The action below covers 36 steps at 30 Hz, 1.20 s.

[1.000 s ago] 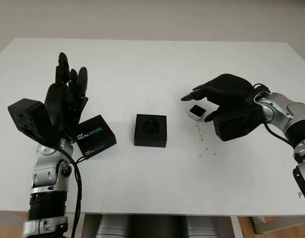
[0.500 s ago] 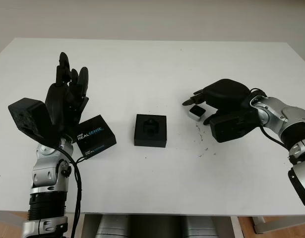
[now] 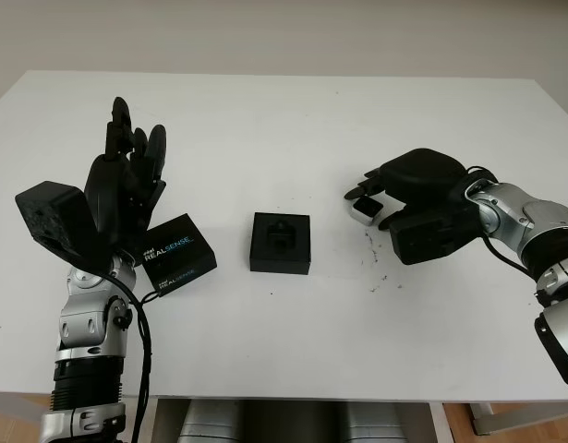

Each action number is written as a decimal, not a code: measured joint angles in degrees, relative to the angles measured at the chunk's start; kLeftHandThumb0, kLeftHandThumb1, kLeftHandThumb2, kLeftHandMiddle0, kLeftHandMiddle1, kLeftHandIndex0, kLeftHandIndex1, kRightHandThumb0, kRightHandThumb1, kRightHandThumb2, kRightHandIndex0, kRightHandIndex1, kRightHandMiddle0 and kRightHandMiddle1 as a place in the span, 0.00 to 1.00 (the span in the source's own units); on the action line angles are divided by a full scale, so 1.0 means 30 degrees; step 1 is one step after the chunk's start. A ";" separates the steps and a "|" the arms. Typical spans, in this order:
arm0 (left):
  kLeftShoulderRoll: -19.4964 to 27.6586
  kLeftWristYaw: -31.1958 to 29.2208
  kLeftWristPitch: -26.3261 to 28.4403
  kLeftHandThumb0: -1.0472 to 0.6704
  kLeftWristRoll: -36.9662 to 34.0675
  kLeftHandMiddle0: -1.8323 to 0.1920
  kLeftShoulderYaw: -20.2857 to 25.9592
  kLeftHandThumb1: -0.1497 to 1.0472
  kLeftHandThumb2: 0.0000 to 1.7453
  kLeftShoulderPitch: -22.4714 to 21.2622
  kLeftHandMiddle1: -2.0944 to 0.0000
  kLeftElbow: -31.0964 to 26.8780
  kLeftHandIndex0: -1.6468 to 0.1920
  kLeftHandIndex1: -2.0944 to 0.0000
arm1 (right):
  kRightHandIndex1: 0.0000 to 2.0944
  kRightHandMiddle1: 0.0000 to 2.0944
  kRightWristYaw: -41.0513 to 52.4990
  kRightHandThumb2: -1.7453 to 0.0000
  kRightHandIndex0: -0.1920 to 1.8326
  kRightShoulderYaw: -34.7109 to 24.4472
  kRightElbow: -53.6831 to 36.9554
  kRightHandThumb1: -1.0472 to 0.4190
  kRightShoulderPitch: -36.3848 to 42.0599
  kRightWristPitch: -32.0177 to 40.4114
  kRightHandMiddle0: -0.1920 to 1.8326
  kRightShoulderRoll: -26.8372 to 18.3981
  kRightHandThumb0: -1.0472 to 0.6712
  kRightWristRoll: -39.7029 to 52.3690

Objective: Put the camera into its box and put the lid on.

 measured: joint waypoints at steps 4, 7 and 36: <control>0.0000 -0.0024 0.0070 0.24 -0.0001 1.00 0.0003 1.00 0.21 0.0054 0.99 -0.0104 1.00 0.99 | 0.03 0.05 -0.0189 0.97 0.34 0.0057 0.0000 0.09 -0.0002 0.0079 0.45 0.0001 0.46 -0.0258; 0.0015 -0.0024 0.0150 0.24 0.0005 1.00 0.0003 1.00 0.21 0.0116 0.99 -0.0118 1.00 0.99 | 0.03 0.05 -0.0272 0.97 0.34 0.0084 0.0015 0.09 -0.0002 0.0128 0.46 0.0010 0.45 -0.0291; 0.0024 0.0020 0.0546 0.24 -0.0039 0.99 0.0036 1.00 0.20 0.0245 0.98 -0.0329 0.99 0.99 | 0.01 0.60 0.1497 0.97 0.33 -0.0574 0.0398 0.04 0.0058 0.0843 0.25 0.0249 0.42 0.1346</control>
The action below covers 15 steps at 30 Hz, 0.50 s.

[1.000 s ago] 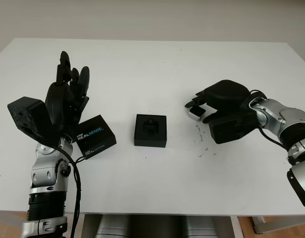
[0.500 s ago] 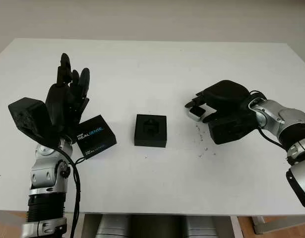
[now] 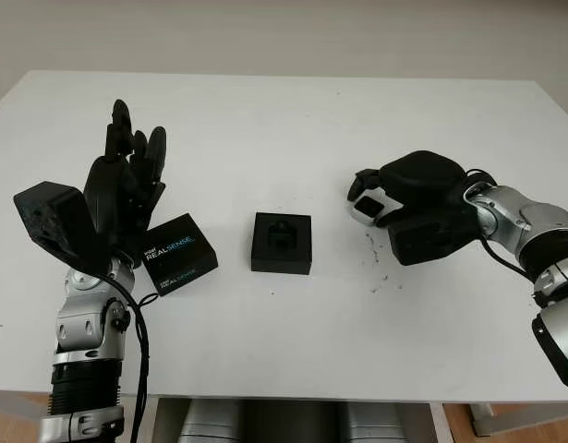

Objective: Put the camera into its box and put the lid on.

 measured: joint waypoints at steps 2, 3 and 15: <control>0.0000 0.0024 0.0007 0.24 0.0008 0.99 -0.0006 1.00 0.19 0.0000 0.98 0.0000 0.99 0.98 | 0.01 0.60 0.0445 0.97 0.32 -0.0233 -0.0004 0.04 0.0049 0.0224 0.25 0.0025 0.42 0.0345; 0.0000 0.0042 0.0007 0.24 0.0017 0.99 -0.0010 1.00 0.19 0.0000 0.98 -0.0001 0.99 0.98 | 0.01 0.59 0.0564 0.97 0.32 -0.0301 -0.0008 0.04 0.0087 0.0297 0.25 0.0028 0.42 0.0479; -0.0003 0.0173 0.0171 0.24 0.0066 0.99 -0.0110 1.00 0.21 0.0156 0.97 -0.0219 1.00 0.98 | 0.01 0.60 0.1739 0.97 0.29 -0.1013 -0.0098 0.04 0.0260 0.0843 0.25 0.0037 0.43 0.1249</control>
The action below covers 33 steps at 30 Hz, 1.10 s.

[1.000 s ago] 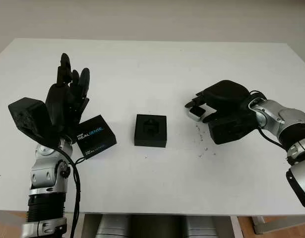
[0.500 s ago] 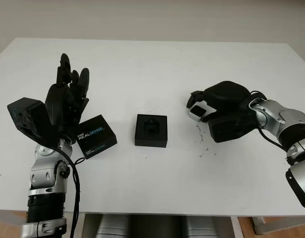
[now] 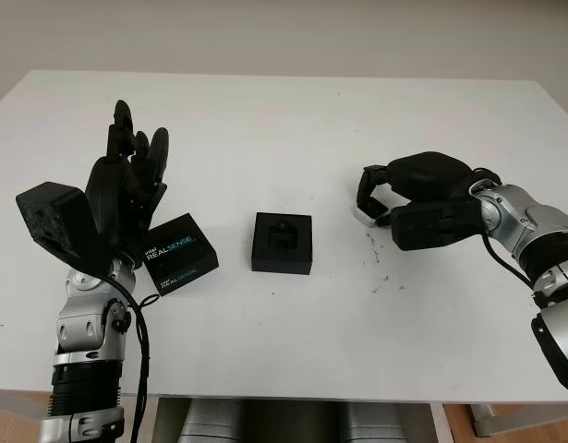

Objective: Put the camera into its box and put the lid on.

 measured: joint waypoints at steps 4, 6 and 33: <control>-0.0001 -0.0026 0.0191 0.24 -0.0022 1.00 -0.0004 1.00 0.21 0.0009 0.98 -0.0057 1.00 0.99 | 0.02 0.61 0.0945 0.97 0.29 -0.0594 -0.0006 0.04 0.0135 0.0375 0.25 0.0072 0.44 0.0875; 0.0000 -0.0103 0.0205 0.24 -0.0031 1.00 0.0000 1.00 0.21 0.0053 0.99 -0.0059 1.00 1.00 | 0.02 0.62 0.1398 0.97 0.29 -0.1091 -0.0007 0.05 0.0410 0.0494 0.25 0.0091 0.45 0.1568; 0.0002 -0.0344 0.0569 0.24 -0.0068 1.00 -0.0018 1.00 0.23 0.0256 0.99 -0.0287 1.00 1.00 | 0.02 0.70 0.2762 0.97 0.26 -0.4591 -0.0987 0.07 0.1979 0.1875 0.26 0.0489 0.43 0.5625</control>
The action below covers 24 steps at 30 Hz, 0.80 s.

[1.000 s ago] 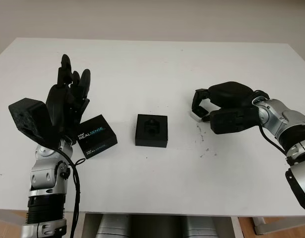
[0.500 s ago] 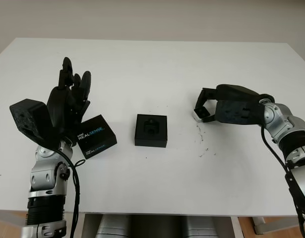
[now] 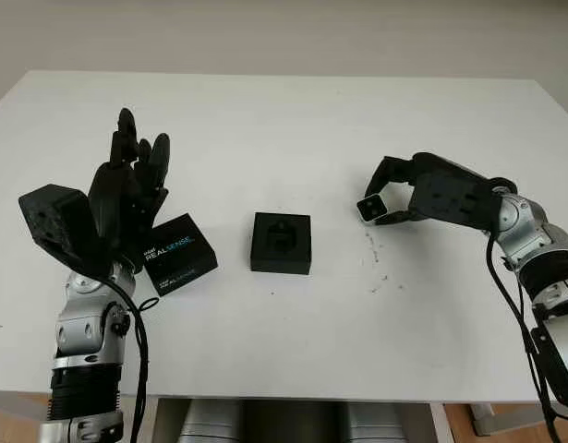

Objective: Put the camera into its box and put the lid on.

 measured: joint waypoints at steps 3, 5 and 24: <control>0.0002 -0.0018 0.0067 0.24 0.0000 1.00 0.0012 1.00 0.22 0.0029 0.99 -0.0041 1.00 1.00 | 0.02 0.69 -0.0389 0.97 0.27 -0.0309 -0.0417 0.08 0.0215 -0.0055 0.27 0.0019 0.43 0.0323; 0.0002 -0.0024 0.0118 0.24 0.0000 1.00 0.0015 1.00 0.22 0.0054 0.99 -0.0044 1.00 1.00 | 0.02 0.69 -0.0456 0.97 0.27 -0.0651 -0.0704 0.08 0.0374 -0.0230 0.27 0.0045 0.43 0.0636; 0.0552 -0.0471 0.0261 0.24 -0.0090 1.00 0.0176 1.00 0.22 0.0065 0.99 -0.0036 1.00 1.00 | 0.02 0.80 0.0792 0.97 0.22 -0.4189 -0.5962 0.07 0.3766 0.1612 0.22 0.2223 0.41 0.5795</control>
